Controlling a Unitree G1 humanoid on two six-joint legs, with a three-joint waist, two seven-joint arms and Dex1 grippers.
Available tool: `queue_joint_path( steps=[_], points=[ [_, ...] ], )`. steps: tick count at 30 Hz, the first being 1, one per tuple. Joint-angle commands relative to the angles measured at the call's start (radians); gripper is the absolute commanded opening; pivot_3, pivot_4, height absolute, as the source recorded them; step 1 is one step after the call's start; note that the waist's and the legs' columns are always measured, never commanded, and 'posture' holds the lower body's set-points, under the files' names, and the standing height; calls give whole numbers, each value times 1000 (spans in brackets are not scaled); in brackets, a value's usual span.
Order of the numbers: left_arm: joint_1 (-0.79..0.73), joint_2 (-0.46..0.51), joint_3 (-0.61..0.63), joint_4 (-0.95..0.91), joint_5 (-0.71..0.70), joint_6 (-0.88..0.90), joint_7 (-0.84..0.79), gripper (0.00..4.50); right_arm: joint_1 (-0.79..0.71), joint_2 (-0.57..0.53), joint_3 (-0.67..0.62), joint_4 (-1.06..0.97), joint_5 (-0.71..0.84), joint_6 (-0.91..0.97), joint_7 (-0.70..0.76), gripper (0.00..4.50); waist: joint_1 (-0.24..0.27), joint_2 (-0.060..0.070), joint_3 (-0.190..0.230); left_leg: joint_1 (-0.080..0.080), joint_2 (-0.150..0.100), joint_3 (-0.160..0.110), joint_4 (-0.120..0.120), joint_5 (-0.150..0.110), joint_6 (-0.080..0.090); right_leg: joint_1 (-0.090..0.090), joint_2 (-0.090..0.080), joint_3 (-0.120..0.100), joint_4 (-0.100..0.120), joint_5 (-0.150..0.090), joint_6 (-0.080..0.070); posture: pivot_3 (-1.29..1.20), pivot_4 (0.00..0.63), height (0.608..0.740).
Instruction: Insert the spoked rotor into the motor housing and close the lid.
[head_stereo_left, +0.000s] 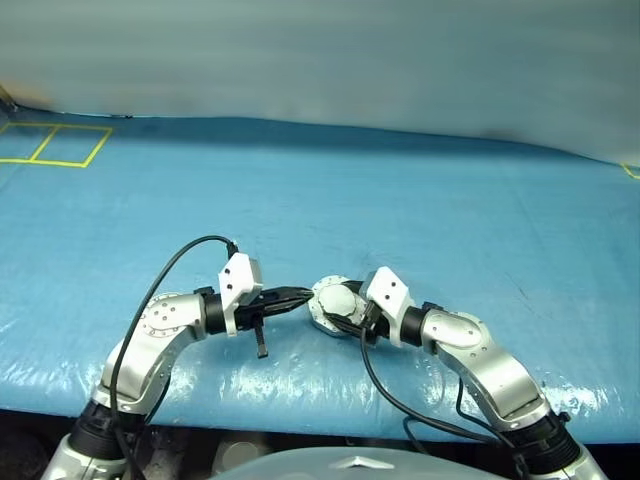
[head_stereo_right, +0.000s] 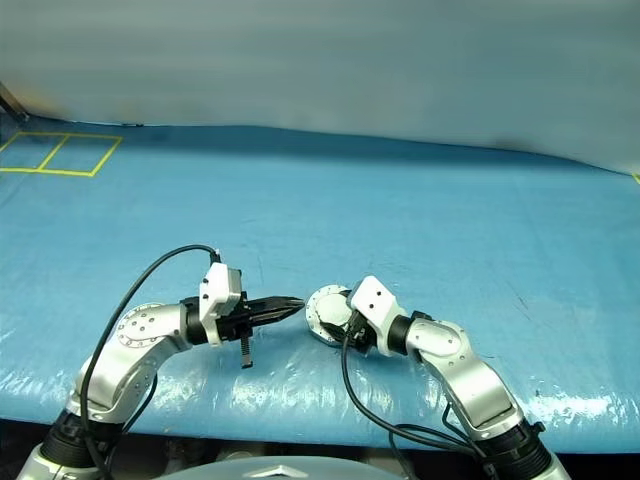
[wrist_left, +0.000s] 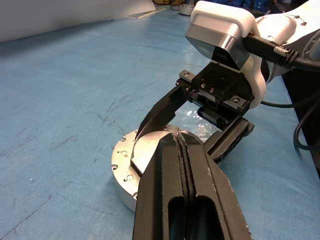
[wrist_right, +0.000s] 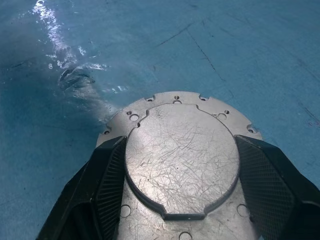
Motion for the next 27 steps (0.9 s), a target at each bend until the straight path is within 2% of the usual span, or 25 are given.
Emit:
queue_joint_path(
  steps=[1,12,21,25,27],
  points=[
    [-8,-4,-17,21,33,-26,11,0,38,-23,19,83,-21,63,7,3029,1,0,-1,0,0,0,0,0,0,0,0,0,0,0,0,0,150,740],
    [-47,-73,-103,186,156,-106,45,0,31,-12,-2,69,-8,59,0,3029,3,0,-1,-1,0,0,0,0,0,0,0,0,-1,0,0,0,150,740],
    [-66,-66,-157,278,248,-160,32,0,52,-14,-9,54,-4,69,-10,3029,6,0,-4,-1,0,0,0,0,0,0,0,0,-1,0,0,0,150,740],
    [-72,-67,-168,337,266,-213,18,0,53,-2,-13,33,4,37,-6,4397,8,1,-7,-1,0,0,0,0,0,0,0,0,-1,0,0,0,150,740],
    [-76,-70,-171,366,267,-242,9,0,50,18,-32,14,29,53,-16,4462,9,1,-8,-1,0,0,0,0,0,0,0,0,-1,0,0,0,150,740]
  ],
)
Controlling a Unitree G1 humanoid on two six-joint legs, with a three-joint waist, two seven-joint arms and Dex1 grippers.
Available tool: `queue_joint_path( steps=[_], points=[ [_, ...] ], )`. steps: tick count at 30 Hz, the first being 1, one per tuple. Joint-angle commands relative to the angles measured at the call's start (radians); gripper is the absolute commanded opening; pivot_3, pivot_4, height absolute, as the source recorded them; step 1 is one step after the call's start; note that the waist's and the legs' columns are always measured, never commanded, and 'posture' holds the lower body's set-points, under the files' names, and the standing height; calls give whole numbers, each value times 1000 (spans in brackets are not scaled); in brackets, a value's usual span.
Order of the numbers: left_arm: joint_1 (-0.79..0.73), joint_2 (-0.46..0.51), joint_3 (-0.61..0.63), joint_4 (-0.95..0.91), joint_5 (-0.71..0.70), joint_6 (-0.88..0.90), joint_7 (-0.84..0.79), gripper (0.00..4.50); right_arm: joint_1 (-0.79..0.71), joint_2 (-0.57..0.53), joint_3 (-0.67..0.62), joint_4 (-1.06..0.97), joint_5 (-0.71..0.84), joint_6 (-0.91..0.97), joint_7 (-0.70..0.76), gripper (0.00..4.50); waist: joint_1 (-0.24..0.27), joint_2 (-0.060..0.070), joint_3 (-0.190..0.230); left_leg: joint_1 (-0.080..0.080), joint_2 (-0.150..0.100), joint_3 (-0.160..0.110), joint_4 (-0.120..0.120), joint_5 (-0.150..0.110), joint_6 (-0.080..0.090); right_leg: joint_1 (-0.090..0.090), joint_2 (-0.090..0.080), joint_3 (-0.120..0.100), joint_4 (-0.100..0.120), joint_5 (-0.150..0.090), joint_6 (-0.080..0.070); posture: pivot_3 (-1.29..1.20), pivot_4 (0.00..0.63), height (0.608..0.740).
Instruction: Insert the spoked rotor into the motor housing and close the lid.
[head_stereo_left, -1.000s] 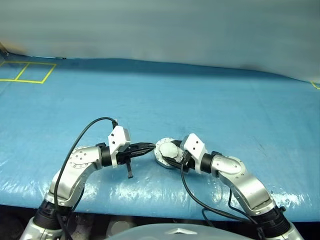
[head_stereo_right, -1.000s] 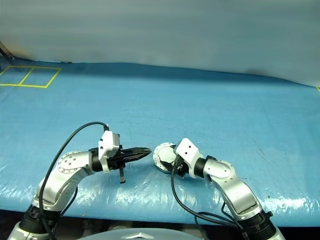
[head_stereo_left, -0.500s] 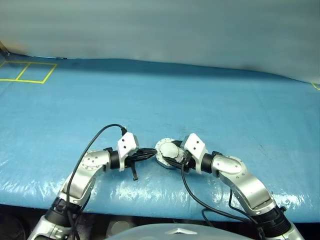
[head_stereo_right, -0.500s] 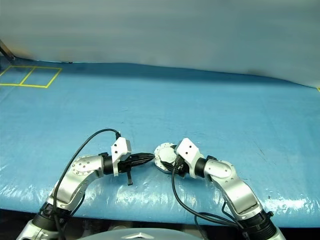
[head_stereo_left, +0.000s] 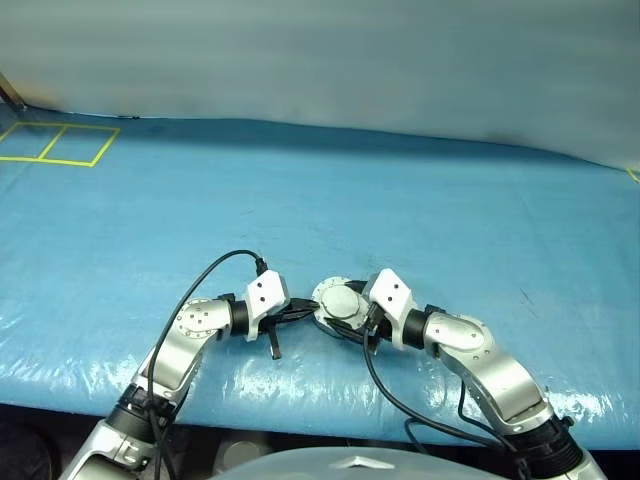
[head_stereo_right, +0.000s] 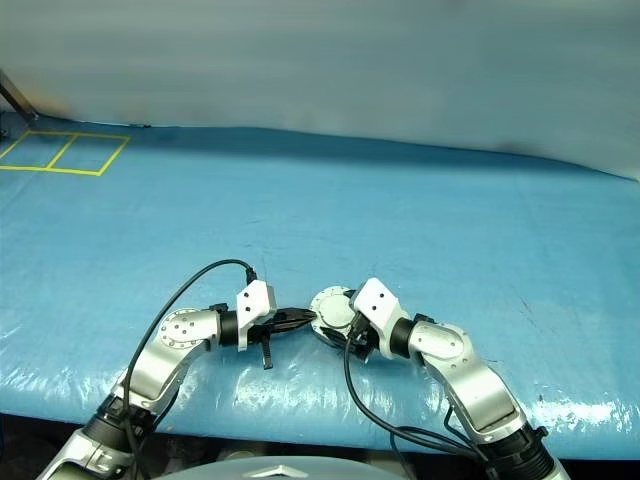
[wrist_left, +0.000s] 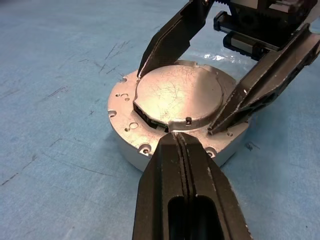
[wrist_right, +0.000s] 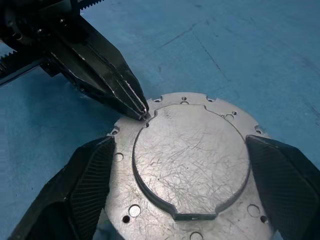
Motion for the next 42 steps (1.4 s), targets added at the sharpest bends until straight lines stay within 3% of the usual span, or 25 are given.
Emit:
queue_joint_path(
  steps=[1,9,16,20,25,33,42],
  points=[
    [4,-3,-18,67,26,-34,-18,0,22,13,-20,9,37,57,0,4462,1,0,-1,0,0,0,0,0,0,0,0,0,0,0,0,0,150,740],
    [8,-6,-17,110,26,-84,-34,0,37,87,-218,-113,231,60,-22,4462,6,3,1,-3,-1,0,0,0,0,-2,-1,0,-1,0,0,0,150,740],
    [16,0,-13,123,27,-107,-40,0,106,189,-363,-90,443,174,-99,4462,6,4,1,-3,-1,-1,-2,0,0,-2,-1,0,-1,0,0,0,150,740],
    [9,-2,-8,156,30,-136,-45,0,139,273,-495,-1,709,356,-186,4462,6,5,2,-3,-1,0,-2,0,0,-2,-1,0,-1,0,0,0,150,740],
    [0,-4,3,190,27,-164,-58,0,191,330,-614,99,931,456,-260,4462,7,7,2,-3,-1,0,-2,0,0,-2,-1,0,-1,-1,-1,0,150,740],
    [-14,-5,15,218,27,-176,-76,0,205,354,-541,123,962,494,-290,4462,4,9,1,-3,0,0,-3,0,0,-3,-1,0,-1,-1,-1,0,150,740],
    [-32,-9,20,240,28,-183,-87,0,158,359,-391,85,886,446,-274,4462,3,9,1,-4,0,0,-3,0,0,-4,-1,0,-1,-1,0,0,150,740]
  ],
)
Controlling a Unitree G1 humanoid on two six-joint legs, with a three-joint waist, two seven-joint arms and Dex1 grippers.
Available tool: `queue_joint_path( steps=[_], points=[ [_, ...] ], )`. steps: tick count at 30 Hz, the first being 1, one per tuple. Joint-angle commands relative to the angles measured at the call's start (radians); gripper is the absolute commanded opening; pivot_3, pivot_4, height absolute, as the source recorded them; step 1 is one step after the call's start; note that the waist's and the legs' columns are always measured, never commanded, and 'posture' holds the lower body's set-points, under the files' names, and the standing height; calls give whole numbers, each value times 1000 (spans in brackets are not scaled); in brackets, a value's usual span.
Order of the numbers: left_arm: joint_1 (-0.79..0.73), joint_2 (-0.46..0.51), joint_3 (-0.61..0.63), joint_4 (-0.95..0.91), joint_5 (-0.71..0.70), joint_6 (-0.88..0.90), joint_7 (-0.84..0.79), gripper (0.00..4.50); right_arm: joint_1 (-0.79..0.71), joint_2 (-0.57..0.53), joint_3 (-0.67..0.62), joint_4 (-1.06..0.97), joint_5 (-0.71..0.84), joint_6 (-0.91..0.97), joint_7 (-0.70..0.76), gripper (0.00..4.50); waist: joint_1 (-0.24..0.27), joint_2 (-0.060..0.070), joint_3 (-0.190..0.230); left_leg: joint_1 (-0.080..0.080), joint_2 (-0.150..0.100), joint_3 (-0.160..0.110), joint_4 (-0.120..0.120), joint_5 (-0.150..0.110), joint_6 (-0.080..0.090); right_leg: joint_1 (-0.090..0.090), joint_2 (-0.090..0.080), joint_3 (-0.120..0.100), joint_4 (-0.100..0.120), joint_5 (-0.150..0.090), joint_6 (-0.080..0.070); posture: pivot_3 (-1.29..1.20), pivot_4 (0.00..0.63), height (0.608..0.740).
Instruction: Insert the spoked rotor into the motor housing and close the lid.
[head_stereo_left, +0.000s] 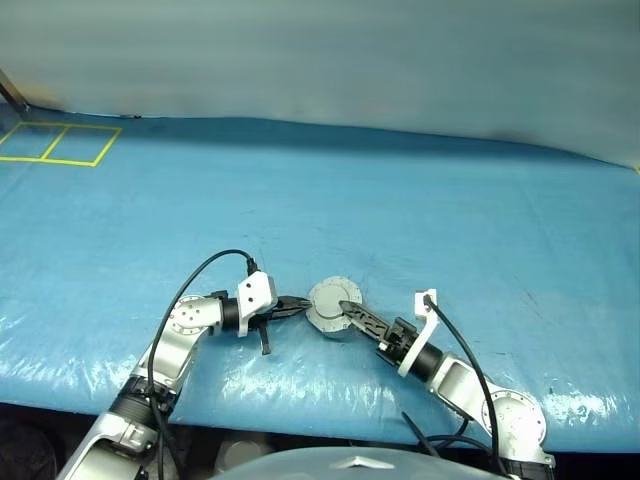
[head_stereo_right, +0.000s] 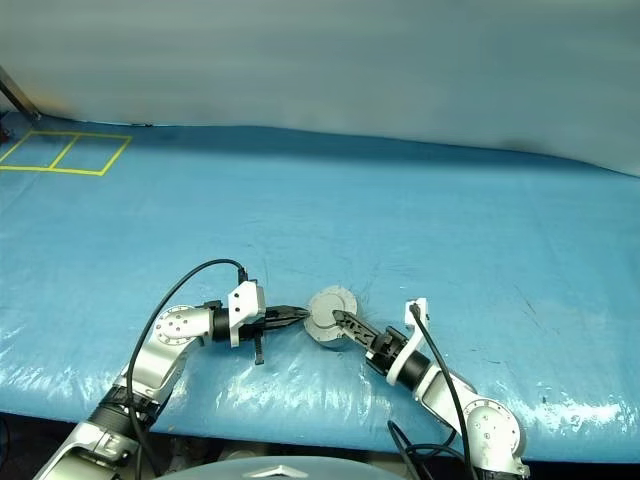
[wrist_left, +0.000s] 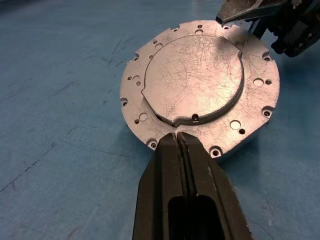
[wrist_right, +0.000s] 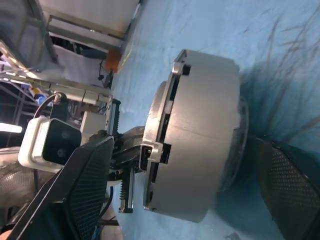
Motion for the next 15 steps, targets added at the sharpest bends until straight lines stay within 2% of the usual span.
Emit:
queue_joint_path(
  steps=[1,3,7,8,13,15],
  points=[
    [7,-1,-17,39,30,15,0,0,-16,0,44,-20,-51,-34,7,4286,0,0,0,0,0,0,0,0,0,0,0,0,0,0,0,0,150,740],
    [7,-1,-16,39,30,19,0,0,-12,2,40,-10,-80,-66,3,3869,1,0,0,0,0,0,0,0,0,-1,0,0,0,0,0,0,150,740],
    [10,1,-11,35,34,25,4,0,-14,14,20,-5,-55,-74,6,2538,0,0,0,-1,0,0,-1,0,0,-1,0,0,0,0,1,0,150,740],
    [11,1,-11,34,34,26,3,0,-16,14,24,-8,-58,-75,9,2425,0,0,0,-1,0,0,-2,0,0,-1,0,0,0,0,1,0,150,740],
    [11,-4,4,37,20,22,-1,0,-31,28,38,-6,-63,-77,7,2425,-3,2,2,-1,0,0,-2,0,0,-1,0,0,0,-1,1,0,150,740],
    [11,-11,37,30,-42,31,-33,0,-40,39,34,-2,-51,-76,0,2425,-7,1,6,-2,0,0,-2,0,0,-3,0,0,0,0,1,0,150,740]
  ],
)
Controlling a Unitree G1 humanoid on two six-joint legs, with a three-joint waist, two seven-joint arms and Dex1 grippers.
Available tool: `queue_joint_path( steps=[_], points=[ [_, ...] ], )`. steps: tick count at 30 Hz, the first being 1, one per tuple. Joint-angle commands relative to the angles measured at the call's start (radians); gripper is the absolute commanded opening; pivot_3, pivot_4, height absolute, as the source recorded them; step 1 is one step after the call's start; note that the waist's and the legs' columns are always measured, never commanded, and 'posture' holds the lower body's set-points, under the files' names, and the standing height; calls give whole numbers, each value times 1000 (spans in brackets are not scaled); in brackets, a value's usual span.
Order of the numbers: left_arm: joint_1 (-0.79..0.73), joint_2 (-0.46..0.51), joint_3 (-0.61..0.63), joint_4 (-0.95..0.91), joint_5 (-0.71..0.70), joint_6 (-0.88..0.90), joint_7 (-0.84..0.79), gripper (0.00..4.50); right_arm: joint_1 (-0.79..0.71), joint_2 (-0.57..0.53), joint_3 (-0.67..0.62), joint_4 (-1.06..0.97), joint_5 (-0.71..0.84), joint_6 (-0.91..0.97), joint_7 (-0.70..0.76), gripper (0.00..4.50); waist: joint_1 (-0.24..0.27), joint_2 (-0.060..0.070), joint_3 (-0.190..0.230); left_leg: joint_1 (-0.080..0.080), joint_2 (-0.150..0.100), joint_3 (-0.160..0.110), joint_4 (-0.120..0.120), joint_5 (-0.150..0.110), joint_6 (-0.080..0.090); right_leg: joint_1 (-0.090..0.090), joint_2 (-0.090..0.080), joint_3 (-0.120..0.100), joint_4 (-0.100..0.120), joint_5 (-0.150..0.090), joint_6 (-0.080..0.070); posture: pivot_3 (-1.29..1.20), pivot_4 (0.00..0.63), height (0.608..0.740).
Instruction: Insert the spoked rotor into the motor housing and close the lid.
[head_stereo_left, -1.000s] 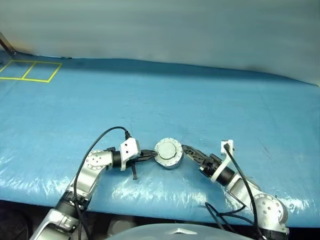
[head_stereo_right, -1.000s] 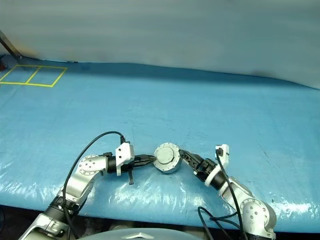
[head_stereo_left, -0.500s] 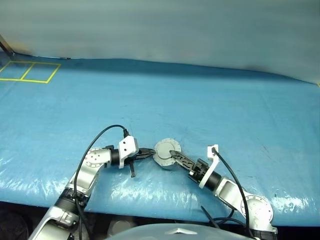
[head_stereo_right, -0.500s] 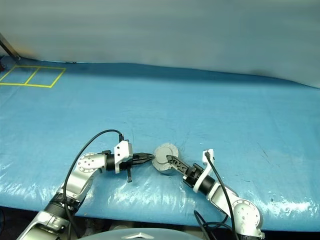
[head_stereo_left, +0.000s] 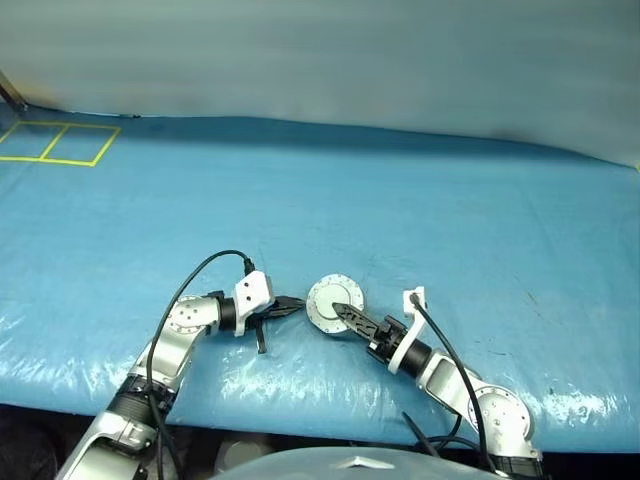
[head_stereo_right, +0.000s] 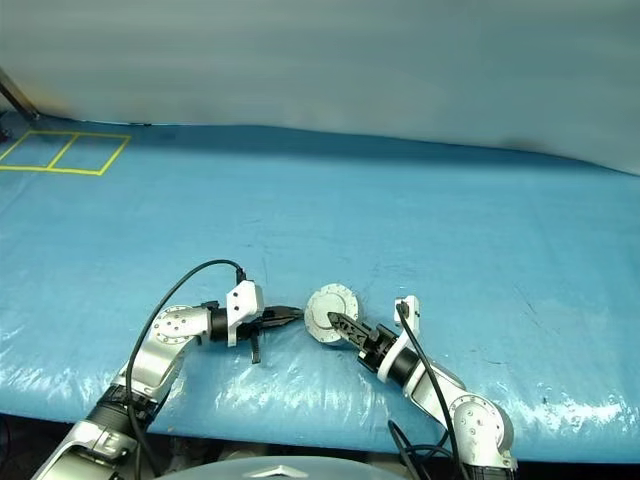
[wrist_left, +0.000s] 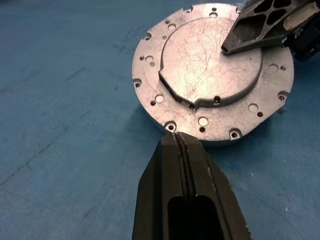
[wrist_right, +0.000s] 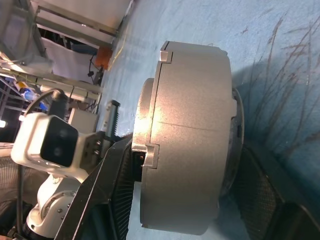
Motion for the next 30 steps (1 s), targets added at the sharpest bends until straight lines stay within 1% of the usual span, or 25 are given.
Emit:
queue_joint_path(
  steps=[1,5,8,11,17,19,21,26,30],
  points=[
    [2,-8,51,-34,-98,23,-51,0,-29,23,-11,-12,29,-15,-6,2425,-3,-1,2,-1,0,0,0,0,0,-1,0,0,0,0,0,0,150,740],
    [59,-28,153,-189,-305,180,-40,0,-56,67,-49,10,102,0,-47,2425,-10,-2,6,-2,1,0,-3,0,0,-3,0,0,0,1,1,0,150,740],
    [77,-27,208,-264,-394,299,4,0,-80,111,-91,27,191,-2,-79,2425,-11,-2,7,-5,1,-1,-4,0,0,-7,0,0,2,2,2,0,150,740],
    [103,-35,258,-350,-489,442,87,0,-121,157,-129,45,316,-5,-99,2425,-16,0,10,-8,1,-1,-4,0,0,-11,1,0,2,3,2,0,150,740],
    [145,-120,353,-445,-696,629,247,0,-178,196,-119,40,413,-11,-96,2425,-19,0,10,-12,1,-2,-3,0,0,-14,1,-1,2,6,-1,0,150,740],
    [156,-158,371,-471,-759,667,295,373,-188,200,-96,27,433,1,-91,2425,-19,0,10,-12,1,-2,-3,0,0,-14,1,-1,2,6,-1,0,150,740],
    [158,-191,388,-495,-824,696,324,907,-194,196,-77,22,447,10,-90,2425,-19,0,10,-12,1,-2,-3,0,0,-14,1,-1,2,6,-1,0,150,740],
    [164,-272,438,-506,-972,736,418,2619,-206,179,-43,9,474,18,-98,2425,-19,0,10,-12,1,-2,-1,0,0,-14,2,-1,2,6,-1,0,150,740],
    [193,-275,430,-522,-1019,779,449,3937,-215,152,-36,-3,493,17,-98,2425,-19,0,10,-13,0,-1,0,0,0,-13,2,0,2,7,0,0,150,740]
  ],
)
